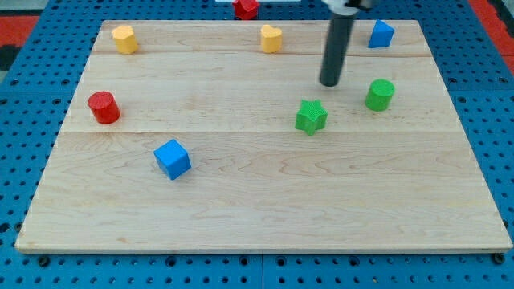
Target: Push the blue cube towards the bottom left of the board
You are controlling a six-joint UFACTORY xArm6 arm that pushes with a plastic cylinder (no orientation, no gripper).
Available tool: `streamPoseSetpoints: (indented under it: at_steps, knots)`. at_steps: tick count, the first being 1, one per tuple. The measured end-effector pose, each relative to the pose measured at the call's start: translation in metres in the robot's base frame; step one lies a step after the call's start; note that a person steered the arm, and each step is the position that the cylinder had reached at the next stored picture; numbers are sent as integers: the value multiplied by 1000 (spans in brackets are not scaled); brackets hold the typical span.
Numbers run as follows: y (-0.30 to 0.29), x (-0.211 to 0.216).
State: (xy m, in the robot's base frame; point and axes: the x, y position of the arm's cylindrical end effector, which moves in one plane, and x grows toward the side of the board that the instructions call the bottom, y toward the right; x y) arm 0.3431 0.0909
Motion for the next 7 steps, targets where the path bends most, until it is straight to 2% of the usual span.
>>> streamPoseSetpoints:
  at_steps: [1,3,5,6,7]
  knots:
    - [-53,3]
    - [-89,74]
    - [-172,133]
    - [-208,148]
    - [-215,148]
